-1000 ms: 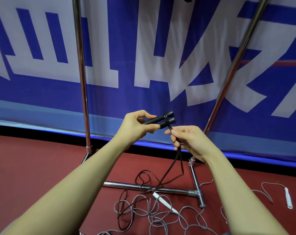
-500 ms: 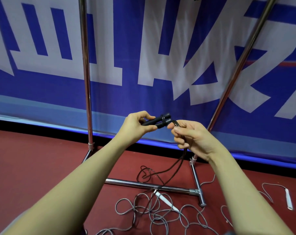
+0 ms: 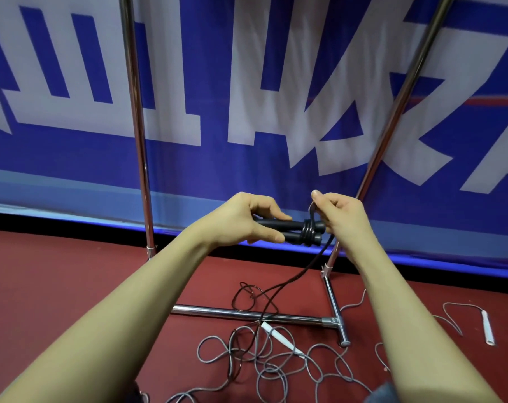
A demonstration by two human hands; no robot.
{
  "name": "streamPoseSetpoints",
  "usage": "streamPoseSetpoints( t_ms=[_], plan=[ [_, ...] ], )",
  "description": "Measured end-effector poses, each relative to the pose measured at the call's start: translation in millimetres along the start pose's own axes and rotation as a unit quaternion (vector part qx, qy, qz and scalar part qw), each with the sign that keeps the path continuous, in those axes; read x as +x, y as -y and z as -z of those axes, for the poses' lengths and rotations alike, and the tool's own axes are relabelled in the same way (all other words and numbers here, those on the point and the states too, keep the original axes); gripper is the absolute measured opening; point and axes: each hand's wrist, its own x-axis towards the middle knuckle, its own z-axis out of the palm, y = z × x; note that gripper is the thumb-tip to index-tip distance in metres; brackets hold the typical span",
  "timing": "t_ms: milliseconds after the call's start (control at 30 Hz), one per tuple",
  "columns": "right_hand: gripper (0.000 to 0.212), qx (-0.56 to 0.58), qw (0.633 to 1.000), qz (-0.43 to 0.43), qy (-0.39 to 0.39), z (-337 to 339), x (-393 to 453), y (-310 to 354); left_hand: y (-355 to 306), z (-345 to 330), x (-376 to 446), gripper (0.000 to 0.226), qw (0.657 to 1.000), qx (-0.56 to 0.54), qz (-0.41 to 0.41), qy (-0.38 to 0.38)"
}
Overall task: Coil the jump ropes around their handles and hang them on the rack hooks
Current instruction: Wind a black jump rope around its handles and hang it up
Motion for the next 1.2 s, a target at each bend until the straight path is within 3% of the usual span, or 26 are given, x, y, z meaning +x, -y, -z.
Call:
streamPoseSetpoints(
  t_ms=[133,300,500,633,967,1033,1200],
  plan=[
    [0.032,0.067,0.997,0.011,-0.033,0,-3,6,-13,-4,-1,0.026,0.999,-0.033,-0.035,-0.016],
    [0.038,0.168,0.977,-0.116,-0.055,-14,3,8,-21,-9,5,0.025,0.987,-0.109,-0.062,-0.098],
    [0.029,0.195,0.973,-0.061,0.104,-20,-4,-4,-18,-5,13,0.022,0.966,-0.124,-0.046,-0.223],
    [0.018,0.143,0.967,-0.015,0.21,-24,-10,-1,-5,0,17,0.022,0.959,-0.063,-0.033,-0.274],
    [0.01,0.149,0.958,-0.007,0.246,-21,-11,5,24,5,16,0.017,0.961,0.095,0.004,-0.26],
    [0.006,0.142,0.962,0.0,0.231,-20,-12,8,25,5,17,0.02,0.963,0.129,0.007,-0.237],
    [0.027,0.053,0.984,0.014,0.167,-15,-12,11,30,7,14,0.032,0.978,0.165,0.022,-0.125]
  ],
)
